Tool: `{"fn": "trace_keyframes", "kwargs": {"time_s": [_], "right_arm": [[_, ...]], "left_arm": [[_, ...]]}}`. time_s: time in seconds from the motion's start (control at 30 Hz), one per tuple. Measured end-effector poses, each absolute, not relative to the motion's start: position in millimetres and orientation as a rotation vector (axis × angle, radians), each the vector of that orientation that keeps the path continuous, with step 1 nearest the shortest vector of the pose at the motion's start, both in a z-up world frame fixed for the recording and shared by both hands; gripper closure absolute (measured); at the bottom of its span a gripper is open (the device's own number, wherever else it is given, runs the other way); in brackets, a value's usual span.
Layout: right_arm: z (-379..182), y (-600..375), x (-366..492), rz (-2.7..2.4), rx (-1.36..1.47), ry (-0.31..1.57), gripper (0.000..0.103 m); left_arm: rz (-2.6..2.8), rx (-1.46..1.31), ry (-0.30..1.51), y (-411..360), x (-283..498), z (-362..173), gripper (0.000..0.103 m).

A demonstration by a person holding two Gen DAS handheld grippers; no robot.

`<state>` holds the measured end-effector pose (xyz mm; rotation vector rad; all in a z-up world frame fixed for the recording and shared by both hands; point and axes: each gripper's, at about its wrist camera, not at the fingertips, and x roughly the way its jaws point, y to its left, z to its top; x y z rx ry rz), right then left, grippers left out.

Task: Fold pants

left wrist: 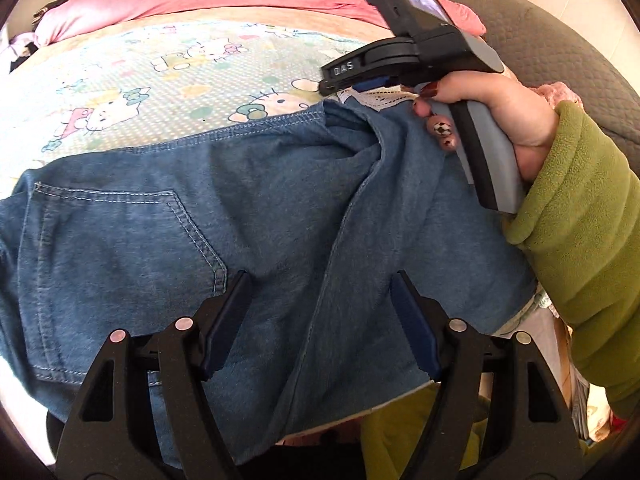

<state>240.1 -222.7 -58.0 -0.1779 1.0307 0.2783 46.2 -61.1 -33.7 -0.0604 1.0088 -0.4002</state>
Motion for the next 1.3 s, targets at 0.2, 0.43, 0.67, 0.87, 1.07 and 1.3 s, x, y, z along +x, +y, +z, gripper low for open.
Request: {"fn": "trace_keyframes", "kwargs": {"time_s": [0.2, 0.43, 0.67, 0.87, 1.07, 1.3], "right_arm": [[-36, -259, 221, 0.309, -0.086, 0.955, 0.094], [8, -331, 170, 0.286, 0.072, 0.86, 0.094], [40, -394, 99, 0.248, 0.17, 0.796, 0.094], [43, -417, 34, 0.232, 0.184, 0.813, 0.094], [22, -424, -27, 0.204, 0.201, 0.867, 0.094], [-25, -413, -46, 0.163, 0.148, 0.973, 0.094]], "left_arm": [[-0.398, -0.037, 1.001, -63, 47, -35, 0.039], [-0.383, -0.006, 0.988, -76, 49, -39, 0.039], [-0.374, 0.037, 0.968, -80, 45, -36, 0.09], [-0.403, 0.076, 0.924, -79, 31, -23, 0.098], [-0.41, 0.117, 0.921, -79, 20, -30, 0.098], [-0.4, 0.15, 0.944, -74, 10, -37, 0.098]]}}
